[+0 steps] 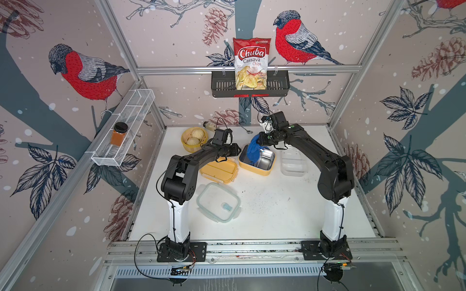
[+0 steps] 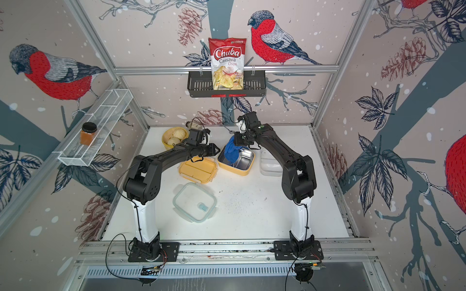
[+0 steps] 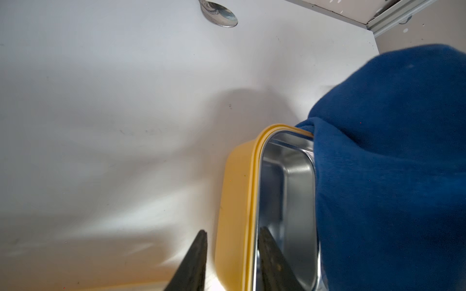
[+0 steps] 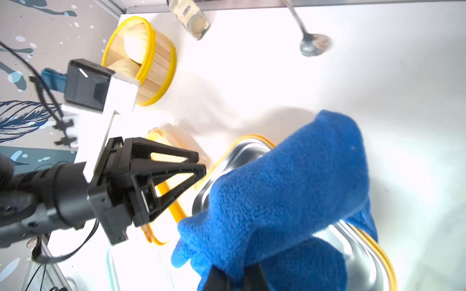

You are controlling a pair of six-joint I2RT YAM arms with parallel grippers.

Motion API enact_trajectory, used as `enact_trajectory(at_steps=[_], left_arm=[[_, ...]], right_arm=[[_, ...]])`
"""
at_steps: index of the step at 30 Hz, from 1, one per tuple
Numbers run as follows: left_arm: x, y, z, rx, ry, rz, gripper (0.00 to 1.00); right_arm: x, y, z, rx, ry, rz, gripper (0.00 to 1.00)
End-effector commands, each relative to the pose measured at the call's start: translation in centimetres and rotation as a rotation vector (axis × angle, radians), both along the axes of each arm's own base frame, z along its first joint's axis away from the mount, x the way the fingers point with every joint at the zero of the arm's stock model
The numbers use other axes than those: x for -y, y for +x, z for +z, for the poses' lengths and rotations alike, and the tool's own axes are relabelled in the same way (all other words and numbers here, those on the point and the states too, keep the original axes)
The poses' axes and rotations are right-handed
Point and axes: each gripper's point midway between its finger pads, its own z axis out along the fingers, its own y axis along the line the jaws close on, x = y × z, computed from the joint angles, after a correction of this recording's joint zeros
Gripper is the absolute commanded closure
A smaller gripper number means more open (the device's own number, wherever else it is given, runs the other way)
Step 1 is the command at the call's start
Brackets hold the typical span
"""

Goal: Wipe the insides of the lunch boxes
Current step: Wipe the dirt inside the lunch box.

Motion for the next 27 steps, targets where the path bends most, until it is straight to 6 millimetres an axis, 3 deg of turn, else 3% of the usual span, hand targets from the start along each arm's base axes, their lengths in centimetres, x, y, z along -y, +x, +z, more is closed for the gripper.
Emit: enact_trajectory(at_steps=[1,6,10,15,21,27], left_arm=[[0.2,0.4,0.6,0.011,-0.014,-0.010,0.66],[0.4,0.1,0.1,0.003,-0.028,-0.014,0.67],[0.6,0.1,0.0,0.000,-0.034,-0.018,0.68],[0.9,0.2,-1.1,-0.017,-0.033,-0.026,0.68],[0.9,0.1,-1.8,-0.026,-0.033,-0.024,0.68],[1.0,0.1,-2.3,-0.034,-0.035,-0.025,0.73]], right_arm=[[-1.9,0.0,-2.5,-0.075,-0.013,0.025,1.00],[-2.4,0.5,-8.0,-0.158,-0.142,0.001,1.00],[-1.4,1.6,-10.5,-0.177,-0.207,-0.062,1.00],[-2.3,2.0,-11.9,-0.179,-0.174,-0.079,1.00],[-5.4,-0.2,-13.6,-0.246,-0.090,0.012,1.00],[-8.2,-2.0,-13.2,-0.319,0.089,0.072,1.00]])
